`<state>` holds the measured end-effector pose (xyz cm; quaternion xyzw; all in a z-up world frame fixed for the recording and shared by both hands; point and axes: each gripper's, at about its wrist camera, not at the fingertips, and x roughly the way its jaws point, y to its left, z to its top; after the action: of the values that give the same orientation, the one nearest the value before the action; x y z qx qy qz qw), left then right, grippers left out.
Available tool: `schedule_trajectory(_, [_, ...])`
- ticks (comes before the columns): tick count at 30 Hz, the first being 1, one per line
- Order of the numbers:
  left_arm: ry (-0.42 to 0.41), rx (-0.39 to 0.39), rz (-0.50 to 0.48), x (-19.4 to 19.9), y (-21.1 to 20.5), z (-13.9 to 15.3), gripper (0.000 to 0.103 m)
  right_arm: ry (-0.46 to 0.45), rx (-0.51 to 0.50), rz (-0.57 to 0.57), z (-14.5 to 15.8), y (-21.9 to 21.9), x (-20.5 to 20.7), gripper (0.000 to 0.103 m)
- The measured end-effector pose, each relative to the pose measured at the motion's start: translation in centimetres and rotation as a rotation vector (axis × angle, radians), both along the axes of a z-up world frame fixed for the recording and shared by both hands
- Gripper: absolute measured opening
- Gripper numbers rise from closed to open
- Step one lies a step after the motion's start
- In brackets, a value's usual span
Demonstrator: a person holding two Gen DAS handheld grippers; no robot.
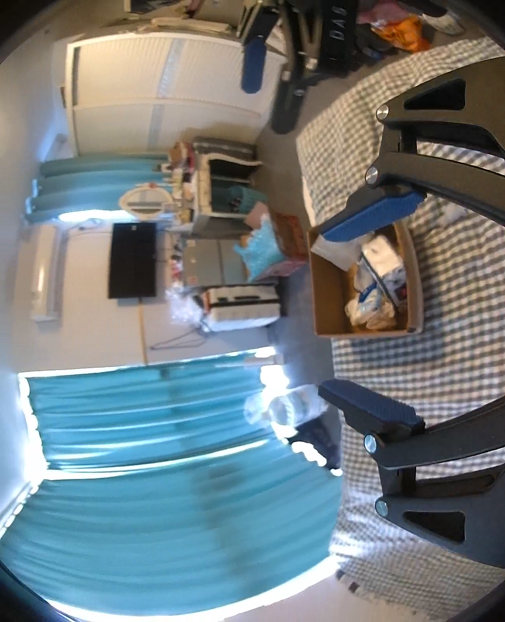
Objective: Organize soft objects
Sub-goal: 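Carry the tissue pack into the box with left while right drops the mask in, then grasp the small white sock on the bed with the right gripper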
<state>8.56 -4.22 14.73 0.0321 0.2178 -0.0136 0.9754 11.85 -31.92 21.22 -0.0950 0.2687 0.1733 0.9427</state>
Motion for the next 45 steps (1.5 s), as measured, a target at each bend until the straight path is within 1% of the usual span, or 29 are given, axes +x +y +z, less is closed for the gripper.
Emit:
schedule_trajectory(3, [-0.063,0.002,0.013,-3.3,0.0,0.8,0.087,0.007,0.006,0.005,0.5,-0.8,-3.6,0.087])
schedule_trajectory(4, [-0.083,0.010,0.011,-4.6,-0.1,1.0,0.087,0.007,0.008,-0.002,0.5,-1.0,-4.6,0.092])
schedule_trajectory(5, [-0.090,0.013,0.006,-5.1,-0.2,1.1,0.088,0.004,0.008,-0.013,0.5,-1.2,-5.4,0.095])
schedule_trajectory(6, [-0.098,0.016,-0.001,-5.9,-0.3,1.1,0.088,0.000,0.009,-0.018,0.5,-1.4,-6.1,0.095])
schedule_trajectory(9, [-0.117,0.025,-0.001,-7.7,-0.3,0.2,0.088,-0.015,0.025,-0.025,0.3,-1.5,-8.0,0.098])
schedule_trajectory(10, [-0.118,0.016,0.004,-8.0,0.0,-0.3,0.088,-0.019,0.034,-0.031,0.1,-1.6,-8.4,0.103])
schedule_trajectory(12, [-0.105,-0.019,0.003,-7.4,0.5,-1.5,0.088,-0.025,0.049,-0.047,-0.7,-1.6,-8.9,0.103])
schedule_trajectory(14, [-0.083,-0.037,0.000,-7.1,0.7,-2.7,0.088,-0.010,0.071,-0.061,-2.3,-1.5,-8.9,0.103])
schedule_trajectory(17, [-0.040,-0.033,0.019,-5.4,1.3,-6.0,0.088,0.034,0.096,-0.071,-5.4,-1.2,-7.5,0.103])
schedule_trajectory(19, [-0.006,-0.032,0.020,-4.2,1.6,-8.2,0.088,0.061,0.092,-0.079,-8.0,-0.9,-6.1,0.103])
schedule_trajectory(21, [0.034,-0.038,0.023,-2.9,1.7,-10.4,0.088,0.082,0.065,-0.096,-10.5,-0.4,-4.8,0.103])
schedule_trajectory(25, [0.109,-0.060,0.044,0.3,2.1,-14.7,0.088,0.121,0.043,-0.094,-15.7,0.7,-1.9,0.103])
schedule_trajectory(28, [0.157,-0.078,0.058,2.0,2.5,-17.7,0.088,0.192,0.048,-0.086,-19.9,0.9,0.4,0.103])
schedule_trajectory(30, [0.194,-0.089,0.068,3.6,2.7,-19.7,0.088,0.231,0.042,-0.087,-22.1,0.9,1.4,0.102])
schedule_trajectory(33, [0.250,-0.092,0.075,4.8,2.7,-22.8,0.088,0.287,0.010,-0.074,-25.6,1.3,2.9,0.088])
schedule_trajectory(34, [0.273,-0.084,0.072,5.1,2.6,-23.7,0.088,0.303,-0.004,-0.067,-26.6,1.6,3.4,0.084])
schedule_trajectory(35, [0.293,-0.071,0.069,5.2,2.5,-24.7,0.088,0.323,-0.016,-0.059,-27.8,1.8,3.9,0.076])
schedule_trajectory(36, [0.315,-0.050,0.070,5.4,2.4,-25.8,0.088,0.338,-0.021,-0.051,-28.6,2.0,4.2,0.072])
schedule_trajectory(37, [0.327,-0.041,0.071,5.5,2.3,-26.5,0.088,0.358,-0.030,-0.046,-29.7,2.1,4.5,0.066])
schedule_trajectory(38, [0.343,-0.035,0.069,5.5,2.5,-27.3,0.088,0.374,-0.039,-0.042,-30.5,2.2,4.6,0.063])
schedule_trajectory(41, [0.382,-0.031,0.064,5.8,2.2,-28.6,0.088,0.426,-0.058,-0.034,-32.9,2.2,4.9,0.053])
schedule_trajectory(45, [0.406,-0.025,0.060,6.0,1.8,-29.4,0.088,0.462,-0.074,-0.029,-34.6,2.1,5.1,0.052])
